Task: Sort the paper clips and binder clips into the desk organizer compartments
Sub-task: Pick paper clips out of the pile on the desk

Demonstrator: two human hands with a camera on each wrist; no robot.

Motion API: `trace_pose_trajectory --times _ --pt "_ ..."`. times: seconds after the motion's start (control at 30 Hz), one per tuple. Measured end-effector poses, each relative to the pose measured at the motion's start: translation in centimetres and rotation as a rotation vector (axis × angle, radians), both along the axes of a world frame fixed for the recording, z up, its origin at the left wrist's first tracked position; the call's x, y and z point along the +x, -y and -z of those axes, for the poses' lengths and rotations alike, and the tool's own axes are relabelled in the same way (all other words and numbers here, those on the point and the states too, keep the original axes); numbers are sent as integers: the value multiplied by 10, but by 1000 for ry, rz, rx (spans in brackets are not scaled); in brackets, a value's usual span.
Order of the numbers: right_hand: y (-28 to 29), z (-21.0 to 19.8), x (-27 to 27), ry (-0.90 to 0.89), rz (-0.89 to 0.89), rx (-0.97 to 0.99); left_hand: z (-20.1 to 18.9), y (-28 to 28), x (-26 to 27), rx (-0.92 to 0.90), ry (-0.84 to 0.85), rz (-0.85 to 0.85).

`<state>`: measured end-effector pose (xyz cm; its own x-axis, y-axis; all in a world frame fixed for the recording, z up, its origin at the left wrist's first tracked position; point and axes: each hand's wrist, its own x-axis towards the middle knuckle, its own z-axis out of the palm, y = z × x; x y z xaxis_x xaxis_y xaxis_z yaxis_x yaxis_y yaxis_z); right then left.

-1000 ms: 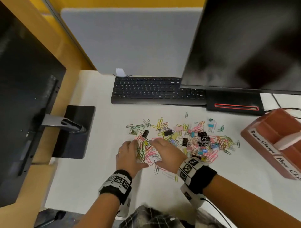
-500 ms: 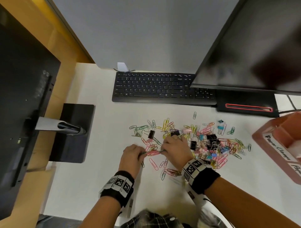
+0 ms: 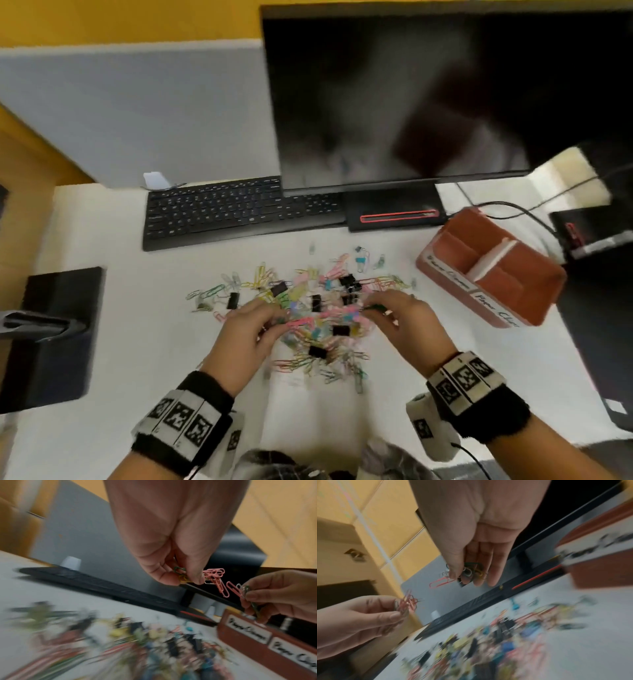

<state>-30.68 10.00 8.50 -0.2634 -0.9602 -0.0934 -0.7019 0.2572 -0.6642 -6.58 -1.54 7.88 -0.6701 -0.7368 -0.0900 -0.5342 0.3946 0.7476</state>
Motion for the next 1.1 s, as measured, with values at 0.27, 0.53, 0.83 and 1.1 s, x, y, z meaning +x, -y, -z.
trace_pose_trajectory --times 0.27,0.53,0.83,1.1 --pt "-96 -28 -150 -131 468 46 -29 -50 -238 -25 -147 268" --pt "-98 -1 -222 -32 510 135 -10 -82 -362 74 55 288" --pt "-74 0 -165 -30 135 -75 -9 -37 -243 80 -62 97" --pt "-6 33 -67 55 -242 85 20 26 -57 -125 127 -349"
